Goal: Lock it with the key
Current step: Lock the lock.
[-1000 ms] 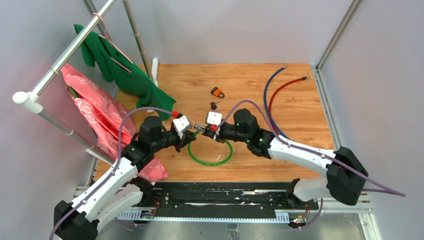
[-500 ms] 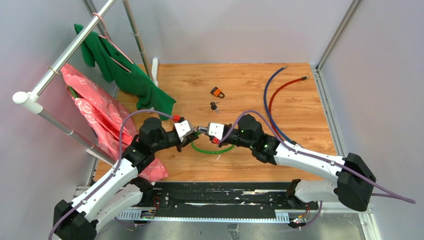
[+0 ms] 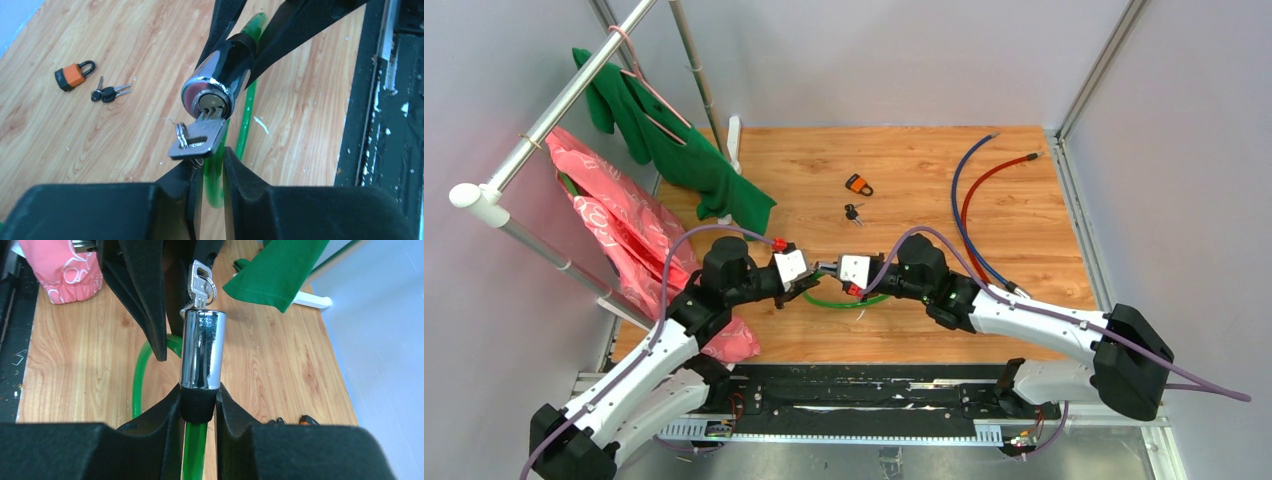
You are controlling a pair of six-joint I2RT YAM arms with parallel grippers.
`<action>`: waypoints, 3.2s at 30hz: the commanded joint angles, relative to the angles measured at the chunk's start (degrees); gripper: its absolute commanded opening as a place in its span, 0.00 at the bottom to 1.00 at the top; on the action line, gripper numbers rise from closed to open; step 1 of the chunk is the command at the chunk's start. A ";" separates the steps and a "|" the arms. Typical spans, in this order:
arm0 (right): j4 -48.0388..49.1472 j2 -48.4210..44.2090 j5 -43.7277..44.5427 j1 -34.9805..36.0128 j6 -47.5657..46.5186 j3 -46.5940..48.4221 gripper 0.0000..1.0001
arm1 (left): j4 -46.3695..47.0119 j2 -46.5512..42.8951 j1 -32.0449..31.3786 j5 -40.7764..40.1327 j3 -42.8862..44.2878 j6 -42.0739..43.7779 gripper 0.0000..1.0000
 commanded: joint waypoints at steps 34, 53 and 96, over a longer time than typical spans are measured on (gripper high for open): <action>-15.28 4.49 0.26 -0.34 -0.07 4.29 0.00 | -49.50 0.12 3.89 7.24 32.14 35.76 0.58; -15.17 4.47 0.20 -0.31 0.00 4.09 0.00 | -34.73 4.02 -0.81 -0.49 26.81 26.17 0.44; -7.75 2.07 4.10 0.53 -1.31 -0.25 0.00 | -34.68 8.05 0.01 -3.85 23.18 -44.68 0.00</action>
